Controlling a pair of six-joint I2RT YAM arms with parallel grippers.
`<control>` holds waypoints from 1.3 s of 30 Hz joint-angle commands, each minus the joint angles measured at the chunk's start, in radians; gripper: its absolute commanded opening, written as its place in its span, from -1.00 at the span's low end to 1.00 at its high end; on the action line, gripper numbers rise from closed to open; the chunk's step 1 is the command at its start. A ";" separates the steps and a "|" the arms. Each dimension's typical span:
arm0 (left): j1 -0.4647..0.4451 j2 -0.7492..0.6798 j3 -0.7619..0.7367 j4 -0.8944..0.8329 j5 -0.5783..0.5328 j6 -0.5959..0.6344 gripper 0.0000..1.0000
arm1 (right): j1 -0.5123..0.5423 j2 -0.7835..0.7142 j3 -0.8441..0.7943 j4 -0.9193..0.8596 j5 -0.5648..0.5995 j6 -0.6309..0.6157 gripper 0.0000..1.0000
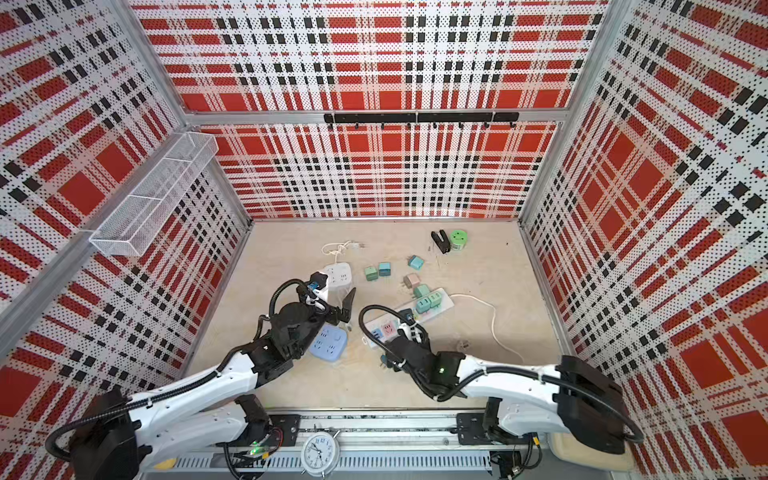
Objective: Insert the plug
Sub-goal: 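Lower right gripper onto the loose teal adapter near the strip and close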
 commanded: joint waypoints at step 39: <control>0.022 0.008 -0.017 0.068 -0.035 -0.037 0.99 | 0.106 0.324 0.123 -0.207 0.138 0.257 0.60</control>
